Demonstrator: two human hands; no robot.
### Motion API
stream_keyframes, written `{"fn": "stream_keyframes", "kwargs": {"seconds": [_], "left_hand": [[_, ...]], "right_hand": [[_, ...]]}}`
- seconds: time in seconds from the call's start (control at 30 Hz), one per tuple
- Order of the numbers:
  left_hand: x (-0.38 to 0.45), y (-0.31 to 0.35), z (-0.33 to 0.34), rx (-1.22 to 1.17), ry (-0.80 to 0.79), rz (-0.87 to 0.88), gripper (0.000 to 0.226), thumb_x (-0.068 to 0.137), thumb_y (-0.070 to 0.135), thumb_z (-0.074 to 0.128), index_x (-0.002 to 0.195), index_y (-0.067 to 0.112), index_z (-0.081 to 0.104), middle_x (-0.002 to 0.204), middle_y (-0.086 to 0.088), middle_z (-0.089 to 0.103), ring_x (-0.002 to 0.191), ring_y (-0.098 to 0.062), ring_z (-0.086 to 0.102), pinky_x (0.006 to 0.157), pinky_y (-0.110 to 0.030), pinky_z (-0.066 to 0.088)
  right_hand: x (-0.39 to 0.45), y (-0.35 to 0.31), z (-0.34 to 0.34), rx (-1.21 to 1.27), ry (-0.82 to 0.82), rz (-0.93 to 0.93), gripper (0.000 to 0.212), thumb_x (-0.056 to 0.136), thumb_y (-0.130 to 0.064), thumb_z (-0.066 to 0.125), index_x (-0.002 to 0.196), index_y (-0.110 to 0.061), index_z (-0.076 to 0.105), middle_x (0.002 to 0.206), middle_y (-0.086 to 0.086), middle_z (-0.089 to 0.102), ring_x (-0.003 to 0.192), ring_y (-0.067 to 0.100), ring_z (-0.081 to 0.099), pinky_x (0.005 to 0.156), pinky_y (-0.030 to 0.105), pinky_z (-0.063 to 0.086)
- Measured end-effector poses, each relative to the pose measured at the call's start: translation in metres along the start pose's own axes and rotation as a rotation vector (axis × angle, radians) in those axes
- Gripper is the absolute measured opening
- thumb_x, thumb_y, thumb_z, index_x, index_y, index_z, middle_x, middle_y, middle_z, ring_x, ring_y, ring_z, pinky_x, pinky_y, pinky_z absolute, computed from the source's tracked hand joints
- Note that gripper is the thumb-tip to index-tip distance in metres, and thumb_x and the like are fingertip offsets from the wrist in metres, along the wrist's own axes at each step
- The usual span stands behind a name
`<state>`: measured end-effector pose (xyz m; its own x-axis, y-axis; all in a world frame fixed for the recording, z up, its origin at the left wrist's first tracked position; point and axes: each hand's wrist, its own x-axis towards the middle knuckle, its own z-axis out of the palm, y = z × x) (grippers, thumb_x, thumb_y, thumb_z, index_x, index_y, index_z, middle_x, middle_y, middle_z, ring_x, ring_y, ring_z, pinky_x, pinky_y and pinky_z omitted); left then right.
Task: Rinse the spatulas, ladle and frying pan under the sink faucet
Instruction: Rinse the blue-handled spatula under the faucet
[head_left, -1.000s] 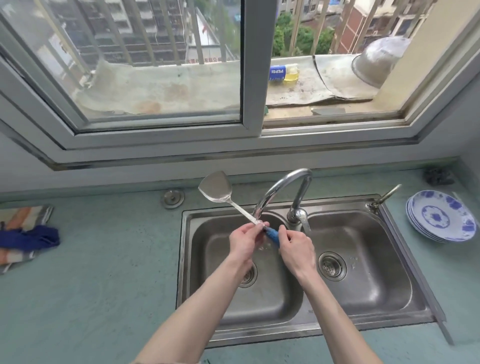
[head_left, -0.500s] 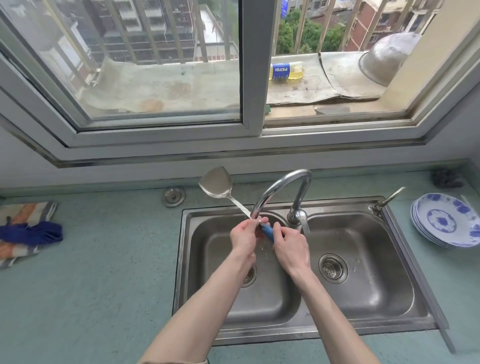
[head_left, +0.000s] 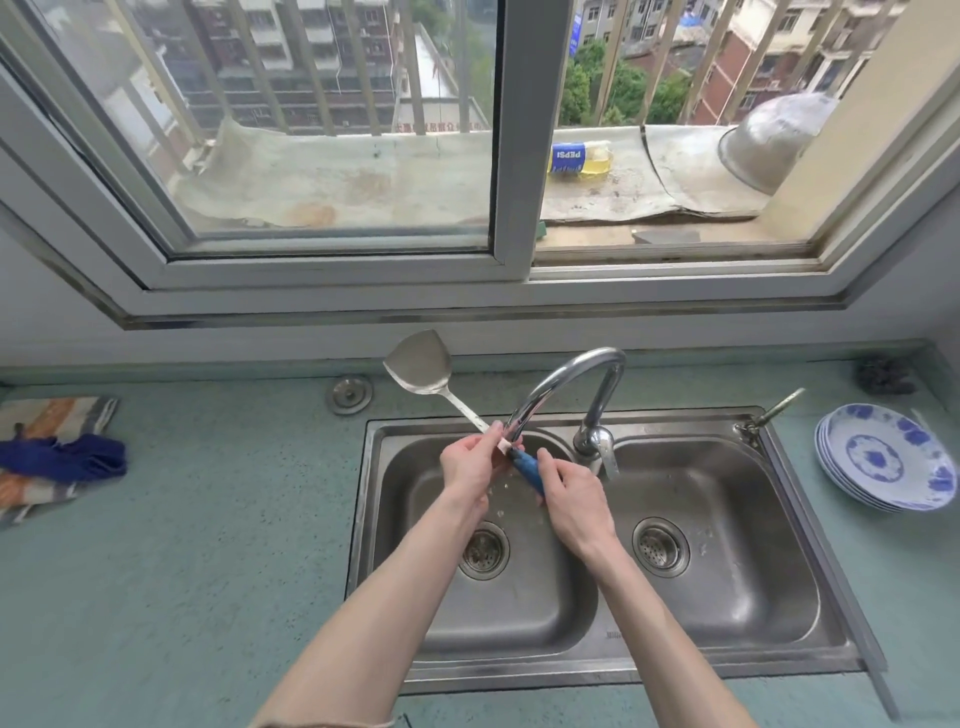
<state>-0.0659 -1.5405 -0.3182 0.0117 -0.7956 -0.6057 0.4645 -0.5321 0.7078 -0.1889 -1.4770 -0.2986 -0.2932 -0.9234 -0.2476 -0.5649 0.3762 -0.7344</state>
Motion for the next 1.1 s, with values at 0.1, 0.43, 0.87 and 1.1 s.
{"fn": "stream_keyframes", "kwargs": {"seconds": [0.1, 0.43, 0.87, 1.1], "left_hand": [[0.002, 0.004, -0.004, -0.012, 0.042, 0.021, 0.025, 0.099, 0.014, 0.066, 0.1, -0.011, 0.072, 0.093, -0.025, 0.076, 0.08, -0.029, 0.075, 0.068, -0.033, 0.064], [0.014, 0.021, -0.007, -0.04, 0.167, 0.01, 0.021, 0.101, 0.011, 0.063, 0.108, -0.008, 0.066, 0.096, -0.022, 0.077, 0.084, -0.028, 0.076, 0.068, -0.03, 0.064], [-0.019, -0.034, 0.003, -0.104, 0.055, -0.11, 0.019, 0.093, -0.003, 0.069, 0.11, -0.002, 0.059, 0.092, -0.02, 0.075, 0.074, -0.024, 0.076, 0.062, -0.028, 0.062], [-0.017, -0.033, -0.007, -0.048, 0.078, -0.106, 0.025, 0.083, -0.01, 0.077, 0.106, -0.005, 0.066, 0.094, -0.017, 0.074, 0.079, -0.025, 0.076, 0.068, -0.029, 0.063]], "right_hand": [[-0.007, 0.002, -0.008, 0.027, -0.001, 0.037, 0.059, 0.107, -0.045, 0.043, 0.059, -0.013, 0.058, 0.054, -0.001, 0.062, 0.064, 0.024, 0.061, 0.068, 0.039, 0.046], [-0.053, 0.04, -0.036, 0.057, 0.051, 0.043, 0.059, 0.107, -0.042, 0.047, 0.06, -0.007, 0.048, 0.048, -0.001, 0.053, 0.046, 0.009, 0.056, 0.056, 0.034, 0.039], [-0.076, 0.06, -0.044, 0.001, 0.13, 0.009, 0.056, 0.105, -0.043, 0.051, 0.06, -0.009, 0.049, 0.054, 0.011, 0.053, 0.052, 0.025, 0.047, 0.057, 0.045, 0.04], [-0.078, 0.06, -0.025, 0.097, 0.112, 0.014, 0.019, 0.1, -0.041, 0.065, 0.088, -0.027, 0.072, 0.071, -0.01, 0.069, 0.069, 0.01, 0.064, 0.071, 0.033, 0.05]]}}
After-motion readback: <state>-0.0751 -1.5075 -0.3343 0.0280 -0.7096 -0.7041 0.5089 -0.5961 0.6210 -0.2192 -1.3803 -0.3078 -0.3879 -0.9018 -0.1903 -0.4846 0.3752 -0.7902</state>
